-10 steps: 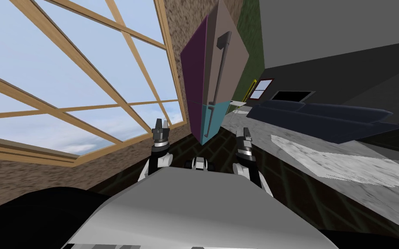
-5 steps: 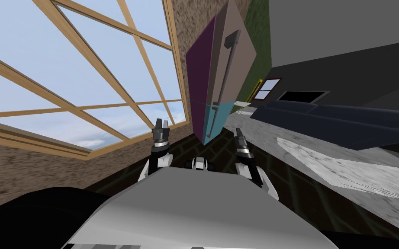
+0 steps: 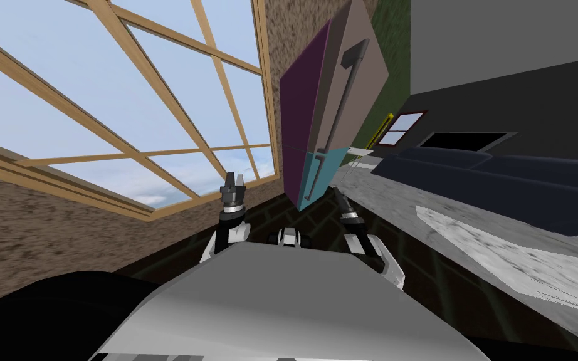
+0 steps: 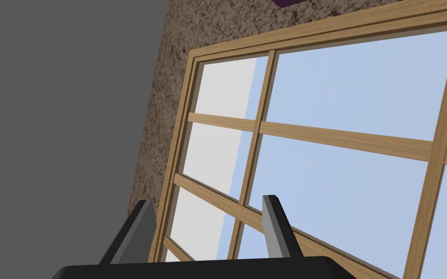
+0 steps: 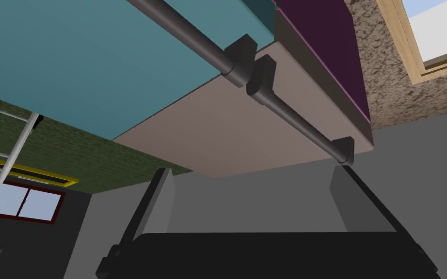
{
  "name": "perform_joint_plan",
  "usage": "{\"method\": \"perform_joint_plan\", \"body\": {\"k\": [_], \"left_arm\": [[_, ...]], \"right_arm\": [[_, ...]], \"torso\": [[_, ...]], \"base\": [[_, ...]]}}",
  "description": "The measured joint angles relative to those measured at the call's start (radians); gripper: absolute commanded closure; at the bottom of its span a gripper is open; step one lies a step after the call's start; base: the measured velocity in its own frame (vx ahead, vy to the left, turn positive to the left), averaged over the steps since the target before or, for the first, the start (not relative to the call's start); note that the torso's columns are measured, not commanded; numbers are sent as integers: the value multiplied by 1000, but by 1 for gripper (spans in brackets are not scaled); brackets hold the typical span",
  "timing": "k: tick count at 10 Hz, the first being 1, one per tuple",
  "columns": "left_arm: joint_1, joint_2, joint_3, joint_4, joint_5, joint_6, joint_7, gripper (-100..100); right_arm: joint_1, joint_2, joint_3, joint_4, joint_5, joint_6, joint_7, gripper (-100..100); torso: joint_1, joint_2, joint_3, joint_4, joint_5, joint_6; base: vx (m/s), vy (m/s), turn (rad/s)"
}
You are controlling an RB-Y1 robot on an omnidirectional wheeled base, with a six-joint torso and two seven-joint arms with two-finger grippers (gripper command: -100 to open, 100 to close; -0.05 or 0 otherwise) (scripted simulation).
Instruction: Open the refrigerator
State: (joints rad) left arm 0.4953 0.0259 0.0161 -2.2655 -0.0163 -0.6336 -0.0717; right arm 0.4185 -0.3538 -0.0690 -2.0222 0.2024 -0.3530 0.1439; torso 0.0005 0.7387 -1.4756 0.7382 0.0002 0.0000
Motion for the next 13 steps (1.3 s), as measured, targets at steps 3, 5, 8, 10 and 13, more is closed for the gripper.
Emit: {"method": "perform_joint_plan", "body": {"k": [3, 5, 8, 10, 13], "left_arm": [[0, 0, 0, 0, 0, 0, 0, 0], [0, 0, 0, 0, 0, 0, 0, 0], [0, 0, 0, 0, 0, 0, 0, 0], [0, 0, 0, 0, 0, 0, 0, 0], [0, 0, 0, 0, 0, 0, 0, 0]], "right_arm": [[-43, -87, -4, 65, 78, 45, 38, -100], [-63, -132, -8, 97, 107, 62, 52, -100], [-95, -211, -12, 150, 171, 103, 84, -100], [-128, -272, -16, 208, 214, 122, 103, -100], [-161, -348, -14, 261, 277, 163, 136, -100]], "torso": [[-1, -1, -1, 0, 0, 0], [-1, 0, 0, 0, 0, 0], [-1, -1, -1, 0, 0, 1], [0, -1, -1, 0, 0, 0], [-1, 0, 0, 0, 0, 0]], "base": [[0, 65, 104], [-5, 58, 105], [4, 60, 95], [6, 72, 143], [5, 56, 100]]}}
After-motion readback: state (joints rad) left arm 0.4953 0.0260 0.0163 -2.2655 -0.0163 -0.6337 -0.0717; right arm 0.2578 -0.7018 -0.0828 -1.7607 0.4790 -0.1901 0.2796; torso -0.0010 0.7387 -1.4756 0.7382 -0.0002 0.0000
